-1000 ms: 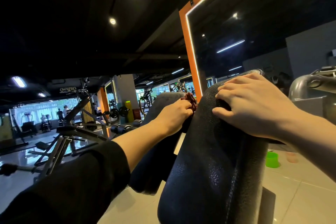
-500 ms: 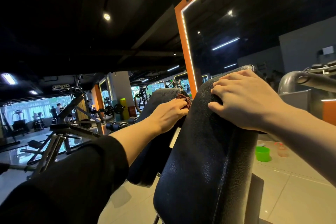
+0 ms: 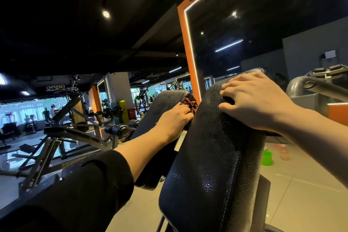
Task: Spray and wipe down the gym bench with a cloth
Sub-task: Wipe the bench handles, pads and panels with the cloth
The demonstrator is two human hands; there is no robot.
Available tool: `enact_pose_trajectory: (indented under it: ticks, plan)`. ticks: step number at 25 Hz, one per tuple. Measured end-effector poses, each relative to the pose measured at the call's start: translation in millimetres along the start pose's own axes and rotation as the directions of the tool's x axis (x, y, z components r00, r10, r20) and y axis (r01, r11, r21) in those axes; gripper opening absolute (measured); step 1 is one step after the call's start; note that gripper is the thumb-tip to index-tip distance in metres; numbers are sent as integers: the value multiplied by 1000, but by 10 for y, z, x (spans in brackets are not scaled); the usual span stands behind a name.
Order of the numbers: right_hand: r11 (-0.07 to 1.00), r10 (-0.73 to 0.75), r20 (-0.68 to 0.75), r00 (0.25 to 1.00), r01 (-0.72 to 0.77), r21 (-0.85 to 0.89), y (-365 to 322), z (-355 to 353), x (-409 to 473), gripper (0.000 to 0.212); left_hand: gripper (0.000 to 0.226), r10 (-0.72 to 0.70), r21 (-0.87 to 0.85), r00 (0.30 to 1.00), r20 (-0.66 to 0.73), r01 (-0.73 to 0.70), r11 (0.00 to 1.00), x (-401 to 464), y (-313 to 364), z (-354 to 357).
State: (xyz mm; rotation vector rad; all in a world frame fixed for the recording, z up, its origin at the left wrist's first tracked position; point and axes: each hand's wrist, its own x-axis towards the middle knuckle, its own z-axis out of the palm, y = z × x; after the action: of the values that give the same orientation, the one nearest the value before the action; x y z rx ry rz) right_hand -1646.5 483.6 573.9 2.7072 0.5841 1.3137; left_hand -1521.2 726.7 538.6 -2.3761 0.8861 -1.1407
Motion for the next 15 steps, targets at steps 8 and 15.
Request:
enact_pose_trajectory:
  ticks: [8,15]
  plan:
    - [997,53,86,995,-47,-64,-216,-70,-42,47,32,-12,-33,998,67,14,999,-1218,303,-202]
    - [989,5,111,994,12,-149,-655,-158,-574,62,42,-14,-33,993,121,18,999,-2069,645,-227]
